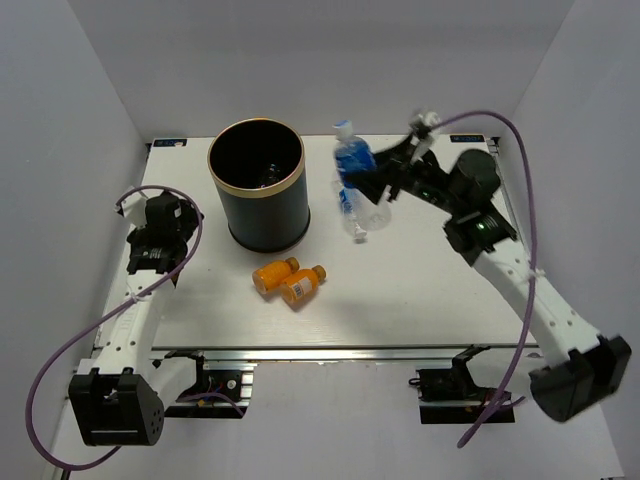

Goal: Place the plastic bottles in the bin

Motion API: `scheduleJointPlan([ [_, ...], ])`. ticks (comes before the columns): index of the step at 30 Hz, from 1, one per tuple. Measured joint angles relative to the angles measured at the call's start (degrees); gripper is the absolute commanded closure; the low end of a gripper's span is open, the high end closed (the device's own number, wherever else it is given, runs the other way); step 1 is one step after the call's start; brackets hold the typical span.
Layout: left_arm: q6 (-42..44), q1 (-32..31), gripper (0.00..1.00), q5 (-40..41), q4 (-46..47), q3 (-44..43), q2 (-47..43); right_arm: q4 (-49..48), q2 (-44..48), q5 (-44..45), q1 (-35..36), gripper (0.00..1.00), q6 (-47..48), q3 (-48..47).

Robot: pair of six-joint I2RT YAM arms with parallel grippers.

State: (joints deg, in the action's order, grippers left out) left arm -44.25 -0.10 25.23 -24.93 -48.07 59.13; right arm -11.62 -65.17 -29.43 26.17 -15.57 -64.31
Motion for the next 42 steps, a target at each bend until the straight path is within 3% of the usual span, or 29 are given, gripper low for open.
scheduleJointPlan([
  [3, 0.9, 0.0, 0.02, -2.4, 0.8, 0.9, 0.0, -3.9, -10.3, -3.5, 7.2, 0.62, 6.6, -13.3],
  [7, 1.9, 0.0, 0.02, -6.6, 4.0, 2.6, -0.8, -11.6, -26.2, -4.7, 12.4, 0.52, 13.4, -29.5],
  [14, 2.8, 0.0, 0.02, -10.4, 7.3, 4.9, -3.0, -20.3, -50.6, -1.7, 13.7, 0.47, 16.2, -47.1],
  [18, 3.1, 0.0, 0.02, -10.8, 7.4, 5.0, -2.6, -20.5, -58.1, 0.5, 14.1, 0.40, 16.0, -51.4],
  [20, 3.1, 0.0, 0.02, -11.0, 7.4, 5.0, -2.5, -20.2, -59.1, 1.2, 14.3, 0.35, 16.0, -51.3],
  [24, 3.1, 0.0, 0.02, -11.1, 7.4, 5.0, -2.6, -21.0, -58.6, 2.3, 14.5, 0.11, 15.9, -48.9],
  [36, -0.4, 0.0, 0.02, -12.7, 5.2, 5.0, -1.8, -11.8, -47.6, 8.8, 14.7, 0.10, 16.2, -46.9],
  [42, -3.5, 0.0, 0.02, -14.8, 1.7, 5.0, -1.8, -4.6, -31.8, 17.4, 14.7, 0.11, 15.9, -34.2],
])
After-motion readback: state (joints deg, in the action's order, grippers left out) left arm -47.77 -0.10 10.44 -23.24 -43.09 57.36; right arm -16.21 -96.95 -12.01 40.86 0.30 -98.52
